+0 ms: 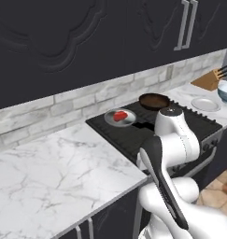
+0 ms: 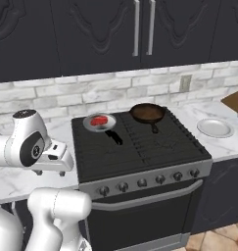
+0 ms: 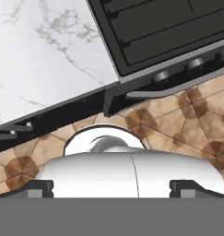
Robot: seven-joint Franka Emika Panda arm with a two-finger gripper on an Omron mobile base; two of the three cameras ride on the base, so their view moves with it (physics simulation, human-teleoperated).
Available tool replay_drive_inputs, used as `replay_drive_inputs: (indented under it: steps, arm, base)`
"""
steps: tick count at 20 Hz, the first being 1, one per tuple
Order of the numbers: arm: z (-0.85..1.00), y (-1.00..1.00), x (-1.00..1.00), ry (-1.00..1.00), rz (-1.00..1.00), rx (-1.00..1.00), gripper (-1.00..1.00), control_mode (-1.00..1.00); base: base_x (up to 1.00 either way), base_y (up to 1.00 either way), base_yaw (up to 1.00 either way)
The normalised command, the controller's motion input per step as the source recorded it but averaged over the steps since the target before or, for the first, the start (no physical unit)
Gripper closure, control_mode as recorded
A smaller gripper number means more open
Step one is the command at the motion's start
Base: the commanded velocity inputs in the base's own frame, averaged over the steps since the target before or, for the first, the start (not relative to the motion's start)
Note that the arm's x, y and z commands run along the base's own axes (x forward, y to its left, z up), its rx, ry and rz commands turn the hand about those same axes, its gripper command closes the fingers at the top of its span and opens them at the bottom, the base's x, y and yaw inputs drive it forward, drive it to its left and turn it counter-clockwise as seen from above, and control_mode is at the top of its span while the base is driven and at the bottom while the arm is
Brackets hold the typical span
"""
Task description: Place one of the steaks on the plate and the other in the bowl. Then place the bowl in the fridge.
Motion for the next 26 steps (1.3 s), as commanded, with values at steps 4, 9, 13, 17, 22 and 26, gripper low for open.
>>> replay_drive_inputs:
  steps: [4,9,13,17,22,26]
  arm:
    - [0.0,-0.01,0.05,0.0,0.0,0.0,-1.0,-1.0]
    - [0.09,0.04,0.56,-0.13,-0.07,0.0,-1.0,-1.0]
    - [0.31,0.64,0.84,-0.1,-0.48,0.01,-1.0,-1.0]
    - [0.2,0.2,0.96,-0.01,-0.4,0.0,-1.0,-1.0]
    - [-0.21,-0.49,0.91,-0.1,0.0,0.02,-1.0,-1.0]
    - [-0.09,-0.45,1.0,0.0,0.13,0.09,-1.0,-1.0]
  base:
    - [0.02,0.0,0.0]
    - [0.0,0.0,0.0]
    - [0.0,0.0,0.0]
    - [0.0,0.0,0.0]
    - [0.0,0.0,0.0]
    - [0.0,0.0,0.0]
